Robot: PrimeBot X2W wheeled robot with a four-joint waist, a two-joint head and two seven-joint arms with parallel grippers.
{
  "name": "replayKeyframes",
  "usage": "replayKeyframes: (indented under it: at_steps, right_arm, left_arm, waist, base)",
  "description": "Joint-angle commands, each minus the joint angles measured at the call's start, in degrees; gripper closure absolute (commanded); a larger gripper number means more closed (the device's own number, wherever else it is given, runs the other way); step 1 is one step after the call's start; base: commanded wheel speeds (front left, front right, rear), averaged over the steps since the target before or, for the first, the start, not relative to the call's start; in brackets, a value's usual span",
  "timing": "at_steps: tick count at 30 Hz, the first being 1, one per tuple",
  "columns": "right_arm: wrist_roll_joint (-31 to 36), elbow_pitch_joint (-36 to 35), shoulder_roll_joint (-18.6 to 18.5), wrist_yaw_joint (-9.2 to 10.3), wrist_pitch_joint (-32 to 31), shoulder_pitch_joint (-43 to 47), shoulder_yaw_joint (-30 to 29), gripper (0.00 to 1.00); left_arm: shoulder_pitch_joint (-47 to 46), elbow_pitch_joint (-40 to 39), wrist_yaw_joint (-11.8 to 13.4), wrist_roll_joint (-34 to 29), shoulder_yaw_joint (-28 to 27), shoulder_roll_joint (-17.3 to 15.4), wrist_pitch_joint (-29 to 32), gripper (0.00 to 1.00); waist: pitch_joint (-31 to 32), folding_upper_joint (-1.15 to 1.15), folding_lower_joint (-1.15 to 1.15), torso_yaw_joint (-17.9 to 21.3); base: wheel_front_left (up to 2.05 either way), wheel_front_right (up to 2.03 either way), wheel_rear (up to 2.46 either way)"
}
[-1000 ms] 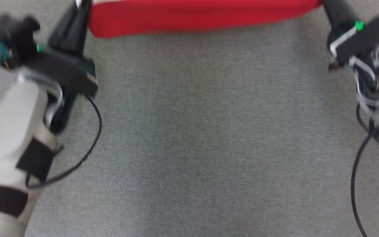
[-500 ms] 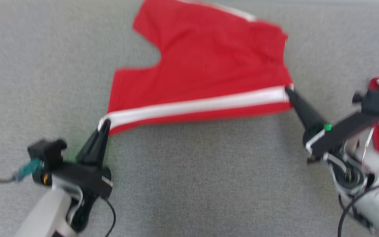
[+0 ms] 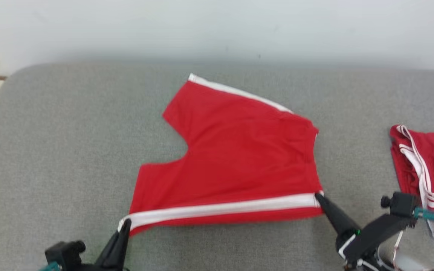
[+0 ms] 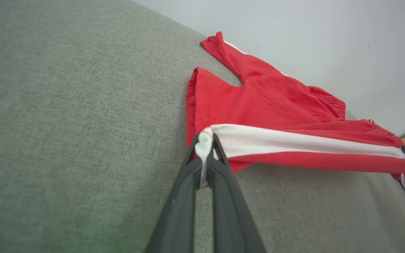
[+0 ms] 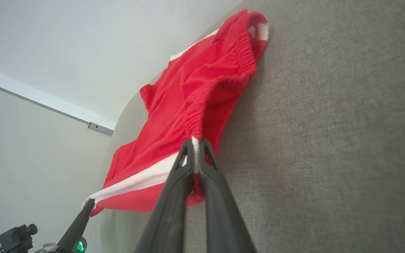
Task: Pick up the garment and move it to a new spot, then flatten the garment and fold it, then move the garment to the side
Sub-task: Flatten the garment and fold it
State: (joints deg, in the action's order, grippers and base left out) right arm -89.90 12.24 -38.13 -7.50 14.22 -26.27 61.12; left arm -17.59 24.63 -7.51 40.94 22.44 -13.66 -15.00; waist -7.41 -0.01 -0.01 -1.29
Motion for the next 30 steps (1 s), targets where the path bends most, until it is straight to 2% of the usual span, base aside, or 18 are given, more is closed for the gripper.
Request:
replayKeyframes:
  at_steps: [1, 12, 18, 25, 30]
  right_arm:
    - [0.0, 0.1, -0.4, 0.03, 0.5, 1.4, 0.4, 1.0]
    - [0.5, -2.0, -1.5, 0.03, 0.3, 8.5, 3.9, 1.0]
    - [0.6, -2.6, -2.0, 0.03, -0.8, 9.6, 5.3, 1.0]
    - [0.2, -4.9, -0.8, 0.03, 0.6, 7.1, 0.0, 1.0]
    - [-1.1, -6.4, 0.7, 0.03, 1.0, 4.9, -6.6, 1.0]
  left_arm:
    - [1.9, 0.1, 0.1, -0.1, -0.1, -0.2, -0.2, 1.0]
    - [10.2, -1.3, 0.1, -0.7, -2.4, 0.5, -0.2, 1.0]
    - [12.2, -1.0, 0.1, -0.7, -1.8, -0.1, -0.2, 1.0]
    - [5.9, -7.0, 0.1, -1.6, -4.4, -1.3, -0.2, 1.0]
    - [-3.6, -7.7, 0.0, -2.7, -1.5, -4.0, -0.2, 1.0]
  waist:
    - [2.8, 0.01, 0.01, 0.0]
    - [5.5, 0.01, 0.01, -0.4]
    - [5.3, 0.01, 0.01, -0.1]
    - [2.8, 0.01, 0.01, 0.4]
    - [-0.5, 0.01, 0.01, 1.5]
  base:
    - [0.0, 0.0, 0.0]
    - [0.0, 0.0, 0.0]
    - [0.0, 0.0, 0.0]
    - [0.0, 0.0, 0.0]
    - [0.0, 0.0, 0.0]
